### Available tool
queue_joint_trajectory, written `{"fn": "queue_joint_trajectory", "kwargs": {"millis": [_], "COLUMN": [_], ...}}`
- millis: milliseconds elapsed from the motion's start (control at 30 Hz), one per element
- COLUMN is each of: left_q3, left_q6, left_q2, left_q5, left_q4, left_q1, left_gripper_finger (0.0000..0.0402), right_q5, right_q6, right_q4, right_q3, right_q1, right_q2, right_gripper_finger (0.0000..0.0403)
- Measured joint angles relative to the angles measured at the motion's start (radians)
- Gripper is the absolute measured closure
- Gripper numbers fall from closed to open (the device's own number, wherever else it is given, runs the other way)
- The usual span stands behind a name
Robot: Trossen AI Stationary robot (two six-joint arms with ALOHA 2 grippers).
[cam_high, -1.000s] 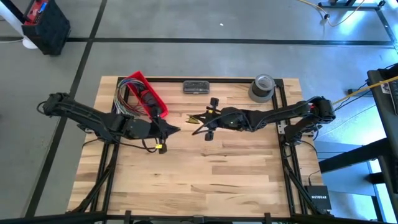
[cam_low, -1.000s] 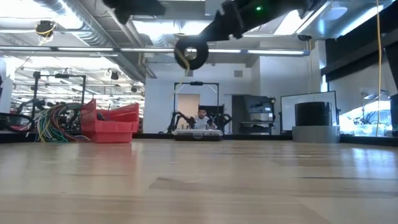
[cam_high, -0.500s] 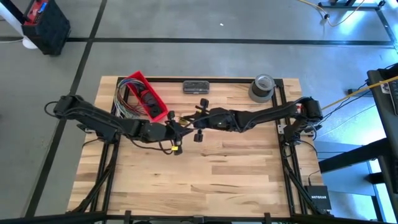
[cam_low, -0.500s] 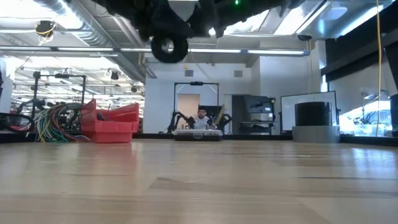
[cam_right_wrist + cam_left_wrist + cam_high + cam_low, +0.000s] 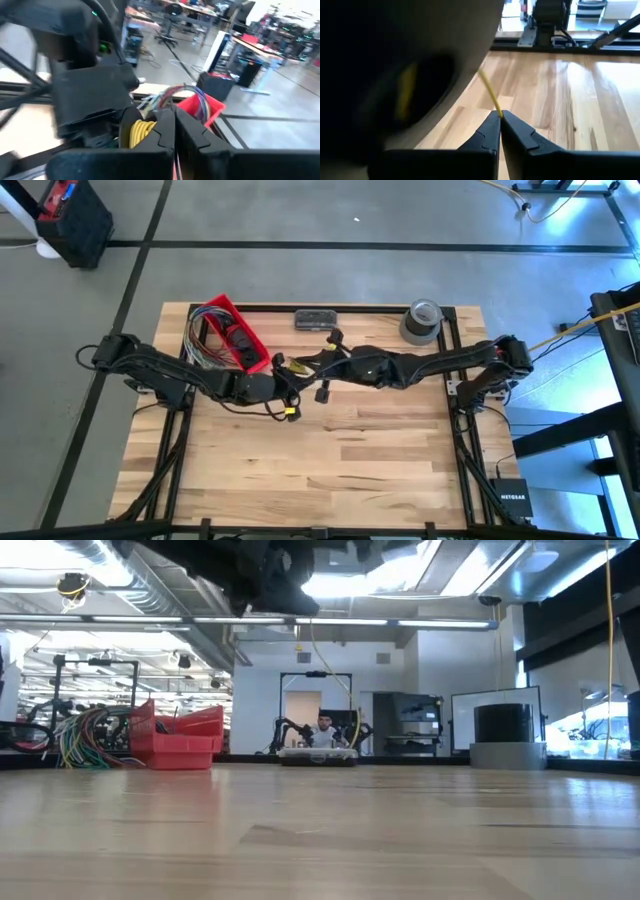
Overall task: Coil cords
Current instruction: Coil the yellow wire on the spool
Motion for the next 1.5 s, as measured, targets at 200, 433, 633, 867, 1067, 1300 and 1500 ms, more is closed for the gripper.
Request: {"fn": "queue_joint_trajectory", "kwargs": {"millis": [200, 433, 633, 867, 1067, 1300, 1500], "left_q3": [0.002, 0.001, -0.002, -0.003, -0.004, -0.005, -0.006], "left_q6": [-0.002, 0.009, 0.015, 0.027, 0.027, 0.026, 0.033], "left_q2": [-0.003, -0.002, 0.001, 0.001, 0.002, 0.003, 0.004], "left_q5": [-0.005, -0.004, -0.002, -0.002, -0.001, -0.001, -0.001], "left_q4": [0.005, 0.005, -0.004, -0.005, -0.025, -0.026, -0.029], "left_q1": [0.001, 0.001, 0.002, 0.002, 0.003, 0.003, 0.003], "left_gripper_finger": [0.0400, 0.0397, 0.0397, 0.0397, 0.0396, 0.0396, 0.0396], "right_q5": [-0.065, -0.096, -0.119, -0.154, -0.173, -0.179, -0.189], "right_q6": [0.002, 0.009, 0.008, 0.005, 0.005, 0.004, 0.002], "right_q4": [-0.021, -0.065, -0.065, -0.087, -0.118, -0.127, -0.140], "right_q3": [0.000, 0.000, 0.005, 0.058, 0.077, 0.080, 0.081], "right_q1": [0.001, 0.001, 0.000, 0.000, 0.000, 0.000, 0.000], "right_q2": [-0.083, -0.141, -0.158, -0.163, -0.194, -0.242, -0.280], "right_gripper_finger": [0.0400, 0.0400, 0.0401, 0.0401, 0.0401, 0.0401, 0.0401]}}
